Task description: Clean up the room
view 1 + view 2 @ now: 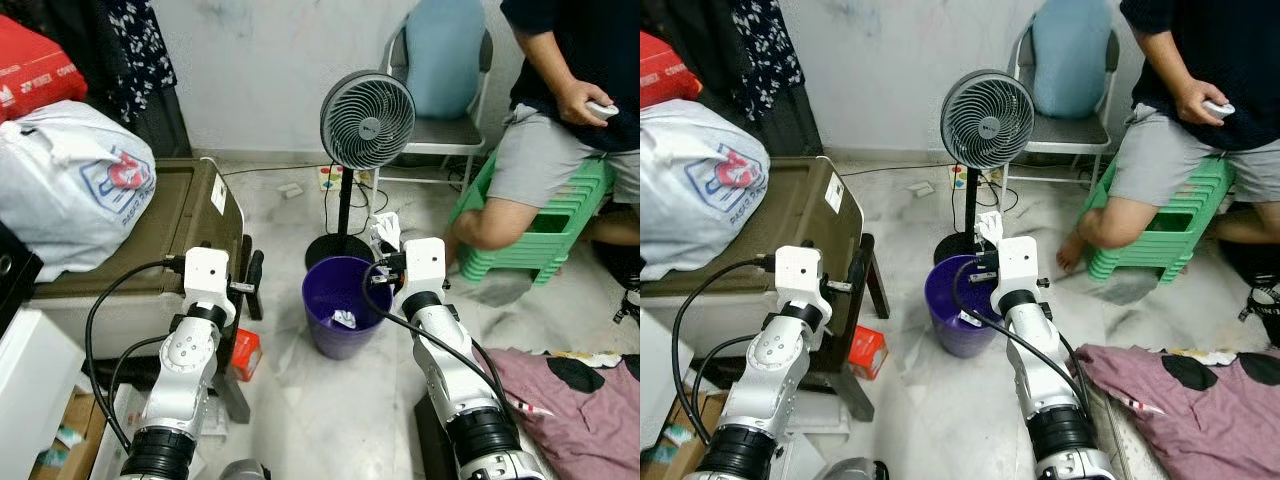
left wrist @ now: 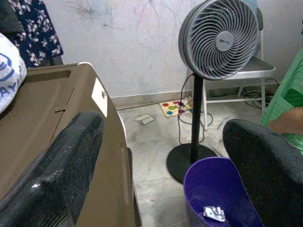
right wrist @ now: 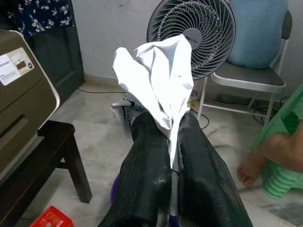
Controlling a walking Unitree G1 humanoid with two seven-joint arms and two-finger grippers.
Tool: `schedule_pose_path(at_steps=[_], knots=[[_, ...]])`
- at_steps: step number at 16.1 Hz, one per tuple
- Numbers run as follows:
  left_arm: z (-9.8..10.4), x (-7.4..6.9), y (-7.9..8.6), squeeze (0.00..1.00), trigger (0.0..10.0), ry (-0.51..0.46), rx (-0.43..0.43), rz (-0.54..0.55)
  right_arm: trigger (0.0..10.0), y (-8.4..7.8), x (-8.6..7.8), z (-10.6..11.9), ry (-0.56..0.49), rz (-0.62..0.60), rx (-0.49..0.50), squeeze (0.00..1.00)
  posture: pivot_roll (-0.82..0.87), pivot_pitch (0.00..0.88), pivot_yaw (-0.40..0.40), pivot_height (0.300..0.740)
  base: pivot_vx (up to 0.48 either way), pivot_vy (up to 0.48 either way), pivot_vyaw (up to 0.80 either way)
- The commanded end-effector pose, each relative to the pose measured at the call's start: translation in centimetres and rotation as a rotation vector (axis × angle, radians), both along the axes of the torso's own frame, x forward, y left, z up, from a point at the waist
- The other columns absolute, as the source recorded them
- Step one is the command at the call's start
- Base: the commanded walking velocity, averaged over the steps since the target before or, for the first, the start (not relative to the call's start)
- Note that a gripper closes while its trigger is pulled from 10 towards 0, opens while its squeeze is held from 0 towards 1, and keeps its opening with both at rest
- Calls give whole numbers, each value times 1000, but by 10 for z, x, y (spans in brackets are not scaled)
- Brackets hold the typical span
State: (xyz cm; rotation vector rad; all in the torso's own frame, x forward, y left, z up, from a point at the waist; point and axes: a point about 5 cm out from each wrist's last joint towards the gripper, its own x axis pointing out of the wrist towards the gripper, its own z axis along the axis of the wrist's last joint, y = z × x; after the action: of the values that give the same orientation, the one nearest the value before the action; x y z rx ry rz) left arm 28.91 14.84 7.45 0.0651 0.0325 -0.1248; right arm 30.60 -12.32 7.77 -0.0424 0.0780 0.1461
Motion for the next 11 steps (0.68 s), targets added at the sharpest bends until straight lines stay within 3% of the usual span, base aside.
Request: schedule_pose_path(at_steps=[1, 11], knots=[[1, 0, 2, 0, 10000, 1, 7, 0, 10000, 0, 1, 3, -13, -1, 9, 0, 63, 0, -4, 740, 270, 0, 0], [1, 1, 3, 0, 10000, 1, 6, 4, 10000, 2, 2, 5, -24, 13, 3, 0, 61, 0, -3, 740, 271, 0, 0]])
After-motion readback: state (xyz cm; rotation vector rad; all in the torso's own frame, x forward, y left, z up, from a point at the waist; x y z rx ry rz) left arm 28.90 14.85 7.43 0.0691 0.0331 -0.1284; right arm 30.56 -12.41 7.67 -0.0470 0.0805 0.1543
